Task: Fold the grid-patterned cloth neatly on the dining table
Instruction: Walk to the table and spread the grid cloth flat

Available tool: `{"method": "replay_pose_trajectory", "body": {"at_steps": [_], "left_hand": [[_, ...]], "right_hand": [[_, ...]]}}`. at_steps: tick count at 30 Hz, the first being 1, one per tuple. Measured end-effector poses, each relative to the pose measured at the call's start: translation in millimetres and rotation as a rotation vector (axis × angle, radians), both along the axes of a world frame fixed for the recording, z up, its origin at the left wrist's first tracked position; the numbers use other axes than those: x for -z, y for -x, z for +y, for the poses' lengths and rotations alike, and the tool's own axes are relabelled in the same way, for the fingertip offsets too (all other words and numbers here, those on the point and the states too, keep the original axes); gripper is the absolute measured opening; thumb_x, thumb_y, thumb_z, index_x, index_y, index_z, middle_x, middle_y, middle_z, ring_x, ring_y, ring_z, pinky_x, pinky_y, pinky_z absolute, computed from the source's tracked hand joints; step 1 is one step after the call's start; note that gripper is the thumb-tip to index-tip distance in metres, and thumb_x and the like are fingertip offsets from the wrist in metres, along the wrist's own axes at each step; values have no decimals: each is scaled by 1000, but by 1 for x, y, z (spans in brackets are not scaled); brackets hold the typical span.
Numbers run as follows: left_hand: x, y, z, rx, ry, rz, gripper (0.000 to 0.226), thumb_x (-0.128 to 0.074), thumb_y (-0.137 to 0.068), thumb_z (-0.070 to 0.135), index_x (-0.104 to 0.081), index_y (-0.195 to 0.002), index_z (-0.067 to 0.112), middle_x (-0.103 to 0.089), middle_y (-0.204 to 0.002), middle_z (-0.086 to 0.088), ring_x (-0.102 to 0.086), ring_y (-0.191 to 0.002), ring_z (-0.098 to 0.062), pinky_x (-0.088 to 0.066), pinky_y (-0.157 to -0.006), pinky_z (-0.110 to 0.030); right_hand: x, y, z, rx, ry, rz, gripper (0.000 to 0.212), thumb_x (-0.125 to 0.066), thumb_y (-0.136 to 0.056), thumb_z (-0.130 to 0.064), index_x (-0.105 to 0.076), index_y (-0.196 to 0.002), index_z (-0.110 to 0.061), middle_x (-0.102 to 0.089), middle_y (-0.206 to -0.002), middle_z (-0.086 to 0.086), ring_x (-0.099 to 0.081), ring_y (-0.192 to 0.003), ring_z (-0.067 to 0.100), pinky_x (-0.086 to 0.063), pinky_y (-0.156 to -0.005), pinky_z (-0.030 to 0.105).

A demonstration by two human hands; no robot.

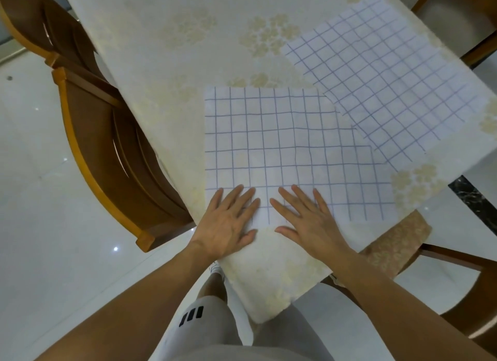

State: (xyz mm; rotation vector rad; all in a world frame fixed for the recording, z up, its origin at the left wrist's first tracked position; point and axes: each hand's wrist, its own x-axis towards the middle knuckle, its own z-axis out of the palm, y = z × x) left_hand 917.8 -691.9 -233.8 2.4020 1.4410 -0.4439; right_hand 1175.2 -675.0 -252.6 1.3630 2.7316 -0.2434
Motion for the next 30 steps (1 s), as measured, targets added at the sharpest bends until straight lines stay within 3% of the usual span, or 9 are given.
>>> {"method": "replay_pose_trajectory", "body": {"at_steps": [2,6,9,13,16,21,23,26,30], "left_hand": [[0,-1,2,-5,4,17,72,-17,-97,65,-10,-157,26,-4,-167,-3,-2,-153,-29,-9,-121,-55],[0,-9,2,-42,1,29,66,-16,-97,56,-28,-153,22,-28,-162,-7,-24,-149,-33,-22,-118,-58],[-2,-14,2,-75,8,25,63,-15,-99,50,-25,-154,21,-25,-162,-8,-20,-150,-34,-17,-119,-59],[-9,-24,5,-125,33,22,62,-28,-104,45,-3,-158,23,-2,-167,-6,1,-153,-32,-3,-122,-55],[-13,-28,8,-155,13,20,63,-35,-104,39,-4,-157,24,-4,-166,-4,0,-152,-31,-5,-123,-54],[-16,-23,6,-176,33,15,60,-33,-105,33,-6,-158,27,-5,-167,-1,-2,-153,-26,-7,-124,-50],[-18,-18,-2,-190,33,-18,55,-27,-103,26,-17,-157,25,-18,-165,-2,-15,-152,-27,-15,-122,-52],[-24,-10,-19,-194,-50,-63,56,-24,-95,21,-46,-146,19,-49,-149,-8,-47,-137,-33,-40,-109,-57],[-24,0,-48,-182,-125,-110,55,-61,-88,11,-52,-142,15,-56,-142,-10,-55,-129,-32,-46,-104,-55]], "right_hand": [[5,-1,1,-9,-45,18,59,-32,-101,-59,-38,-151,-29,-31,-160,0,-22,-150,23,-24,-116,59],[12,-1,1,-26,-187,76,50,-38,-102,-55,-51,-143,-29,-45,-153,-2,-37,-144,26,-34,-108,61],[15,2,3,-22,-262,104,43,-44,-103,-49,-57,-138,-27,-53,-147,-3,-44,-139,27,-37,-104,62],[15,6,2,15,-243,112,49,-43,-102,-51,-51,-143,-25,-51,-148,-1,-42,-141,27,-34,-105,65],[13,8,1,25,-211,122,56,-45,-99,-55,-47,-146,-24,-48,-150,1,-39,-142,26,-31,-106,66],[7,3,-4,24,-146,129,59,-49,-96,-32,-34,-153,-25,-38,-157,1,-30,-147,26,-25,-111,65],[5,-5,-9,36,-132,144,65,-52,-92,-26,-31,-153,-24,-35,-159,2,-30,-147,26,-26,-112,64],[6,-21,-21,72,-148,211,61,-46,-93,-18,-34,-153,-21,-36,-158,4,-32,-146,28,-28,-111,63],[8,-38,-43,126,-170,222,58,-45,-94,-11,-36,-151,-21,-41,-155,5,-37,-143,29,-30,-110,64]]}}
